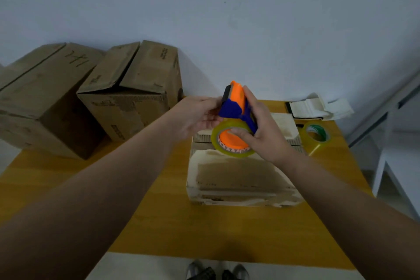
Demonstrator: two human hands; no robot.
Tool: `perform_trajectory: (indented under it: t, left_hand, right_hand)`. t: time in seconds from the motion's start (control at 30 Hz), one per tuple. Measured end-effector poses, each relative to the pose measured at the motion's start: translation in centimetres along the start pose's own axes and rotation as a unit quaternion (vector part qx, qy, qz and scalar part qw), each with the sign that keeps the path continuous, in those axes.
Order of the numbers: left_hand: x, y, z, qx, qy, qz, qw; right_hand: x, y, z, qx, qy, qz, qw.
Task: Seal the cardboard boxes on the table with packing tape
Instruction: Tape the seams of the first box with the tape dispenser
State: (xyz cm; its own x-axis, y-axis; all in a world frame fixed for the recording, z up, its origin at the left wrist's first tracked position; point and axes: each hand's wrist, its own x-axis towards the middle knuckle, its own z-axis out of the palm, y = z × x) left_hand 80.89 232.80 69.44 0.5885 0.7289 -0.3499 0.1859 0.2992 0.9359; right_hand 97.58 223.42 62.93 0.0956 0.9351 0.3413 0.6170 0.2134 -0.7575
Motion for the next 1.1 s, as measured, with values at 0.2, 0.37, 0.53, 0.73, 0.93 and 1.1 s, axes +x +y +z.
perform_trajectory:
  t: [0.2,0.37,0.53,0.73,0.93,1.1]
  left_hand:
    - [-0.8,1.5,-0.6,0.195,0.065,0.024,0.978]
    - [-1.0,0.7,-1.5,0.182,0.079,-0.035,0.979]
    - [-1.5,-1.4,-6.9,0.154,0.117,-0.044,0.98]
    - [-1.0,-5.8,-6.9,0.172,0.212,-0.027,0.962]
    - [0.2,-9.7,-6.6,0.258,0.271,-0.003,0.927]
    - [1.4,-11.4,-7.4,0.257,0.295,-0.008,0.92]
  right_hand:
    - [0.1,-0.2,-1.1,-0.07,-0.058,-0.012,0.996]
    - [1.2,-0.9,-2.9,-0.154,-0.128,-0.015,0.98]
    - [1.1,-0.3,-6.5,-0.306,-0.155,0.0,0.939]
    - [2.3,-1.4,-4.7,-0.469,-0.198,-0.074,0.858]
    - [3.2,-2.1,-1.6,-0.526,-0.225,-0.059,0.818]
    - [4.1,-2.5,0.5,-0.551,-0.242,-0.062,0.796]
